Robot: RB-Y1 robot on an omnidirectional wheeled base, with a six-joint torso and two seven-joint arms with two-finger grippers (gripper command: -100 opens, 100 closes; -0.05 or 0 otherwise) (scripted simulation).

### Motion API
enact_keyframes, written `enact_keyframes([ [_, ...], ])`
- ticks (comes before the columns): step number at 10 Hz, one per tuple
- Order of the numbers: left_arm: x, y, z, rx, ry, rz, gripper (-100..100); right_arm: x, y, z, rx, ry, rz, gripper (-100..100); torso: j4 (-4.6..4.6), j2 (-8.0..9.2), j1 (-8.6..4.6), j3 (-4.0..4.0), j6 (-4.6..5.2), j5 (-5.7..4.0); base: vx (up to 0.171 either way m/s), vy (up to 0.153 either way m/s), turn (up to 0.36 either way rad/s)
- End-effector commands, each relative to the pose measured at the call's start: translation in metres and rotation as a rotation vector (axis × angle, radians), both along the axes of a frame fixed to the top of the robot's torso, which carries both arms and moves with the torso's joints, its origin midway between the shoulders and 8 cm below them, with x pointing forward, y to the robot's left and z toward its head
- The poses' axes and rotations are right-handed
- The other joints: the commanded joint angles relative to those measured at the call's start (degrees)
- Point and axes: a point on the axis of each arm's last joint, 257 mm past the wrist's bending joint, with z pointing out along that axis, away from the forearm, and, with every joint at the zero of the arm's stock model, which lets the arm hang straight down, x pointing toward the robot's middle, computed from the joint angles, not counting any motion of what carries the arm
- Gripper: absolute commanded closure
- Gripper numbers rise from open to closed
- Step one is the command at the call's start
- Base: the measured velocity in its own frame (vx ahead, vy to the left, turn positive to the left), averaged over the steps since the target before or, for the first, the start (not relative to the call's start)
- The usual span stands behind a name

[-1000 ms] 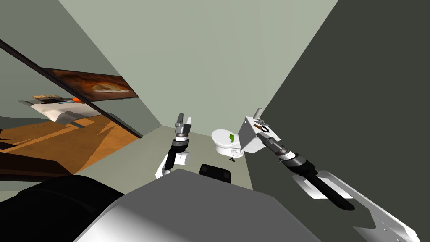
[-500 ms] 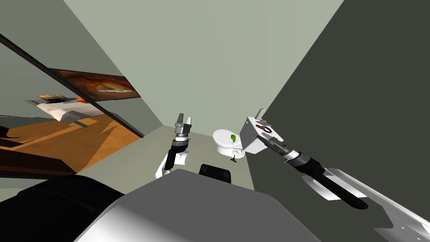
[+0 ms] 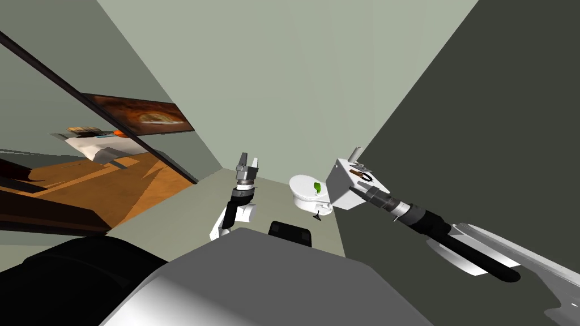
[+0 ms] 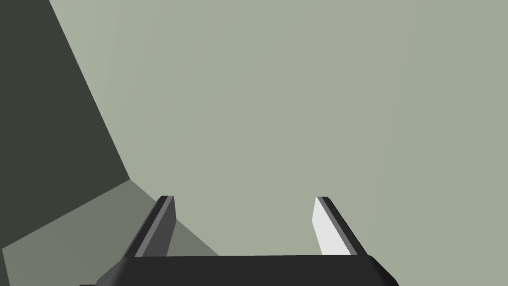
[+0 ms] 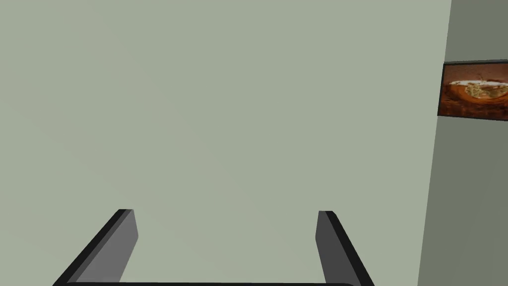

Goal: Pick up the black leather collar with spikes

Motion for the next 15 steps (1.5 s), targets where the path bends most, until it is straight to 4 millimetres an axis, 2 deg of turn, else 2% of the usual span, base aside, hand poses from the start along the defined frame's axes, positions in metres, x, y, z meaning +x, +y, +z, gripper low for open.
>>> enact_keyframes([
  [1,0.000,0.000,0.000,0.000,0.000,0.000,0,0.000,-0.007,-0.003,-0.063,0.016,0.009,-100,0.00,0.00,0.00,0.00,0.00,0.00,0.025,0.035,0.035],
  [2,0.000,0.000,0.000,0.000,0.000,0.000,0,-0.002,-0.024,-0.016,-0.124,0.043,-0.002,-100,0.00,-0.01,-0.02,-0.01,0.02,0.00,0.038,0.037,0.083],
  [3,0.000,0.000,0.000,0.000,0.000,0.000,0,-0.001,-0.025,-0.014,-0.152,0.047,0.010,-100,-0.01,-0.06,-0.02,-0.03,0.00,0.00,0.031,0.023,0.034],
  [4,0.000,0.000,0.000,0.000,0.000,0.000,0,-0.003,-0.044,-0.026,-0.213,0.078,-0.001,-100,-0.01,-0.05,-0.06,-0.03,0.01,-0.01,0.043,0.022,0.090],
  [5,0.000,0.000,0.000,0.000,0.000,0.000,0,-0.002,-0.044,-0.024,-0.236,0.081,0.008,-100,-0.02,-0.09,-0.07,-0.05,0.00,-0.02,0.039,0.014,0.043],
  [6,0.000,0.000,0.000,0.000,0.000,0.000,0,-0.006,-0.064,-0.036,-0.297,0.116,-0.003,-100,-0.02,-0.08,-0.10,-0.05,0.02,-0.02,0.047,0.009,0.097],
  [7,0.000,0.000,0.000,0.000,0.000,0.000,0,-0.005,-0.065,-0.033,-0.319,0.118,0.006,-100,-0.02,-0.11,-0.12,-0.06,0.00,-0.03,0.043,0.000,0.049],
  [8,0.000,0.000,0.000,0.000,0.000,0.000,0,-0.010,-0.086,-0.045,-0.384,0.157,-0.003,-100,-0.02,-0.09,-0.14,-0.05,0.02,-0.03,0.057,-0.003,0.109],
  [9,0.000,0.000,0.000,0.000,0.000,0.000,0,-0.009,-0.087,-0.043,-0.398,0.158,0.003,-100,-0.03,-0.13,-0.17,-0.08,0.00,-0.04,0.050,-0.009,0.050],
  [10,0.000,0.000,0.000,0.000,0.000,0.000,0,-0.015,-0.109,-0.052,-0.467,0.201,-0.004,-100,-0.03,-0.12,-0.18,-0.07,0.02,-0.05,0.056,0.004,0.102],
  [11,0.000,0.000,0.000,0.000,0.000,0.000,0,-0.015,-0.109,-0.051,-0.475,0.201,-0.001,-100,-0.04,-0.14,-0.15,-0.09,0.00,-0.04,0.057,0.002,0.054],
  [12,0.000,0.000,0.000,0.000,0.000,0.000,0,-0.023,-0.131,-0.060,-0.540,0.246,-0.006,-100,-0.03,-0.14,-0.14,-0.08,0.02,-0.04,0.072,-0.014,0.103],
  [13,0.000,0.000,0.000,0.000,0.000,0.000,0,-0.022,-0.132,-0.059,-0.547,0.246,-0.005,-100,-0.04,-0.19,-0.20,-0.11,0.01,-0.05,0.063,-0.025,0.060],
  [14,0.000,0.000,0.000,0.000,0.000,0.000,0,-0.031,-0.154,-0.067,-0.610,0.293,-0.012,-100,-0.04,-0.17,-0.23,-0.10,0.02,-0.06,0.065,-0.027,0.130],
  [15,0.000,0.000,0.000,0.000,0.000,0.000,0,-0.031,-0.154,-0.066,-0.614,0.294,-0.010,-100,-0.05,-0.18,-0.25,-0.11,0.00,-0.06,0.056,-0.023,0.060],
])
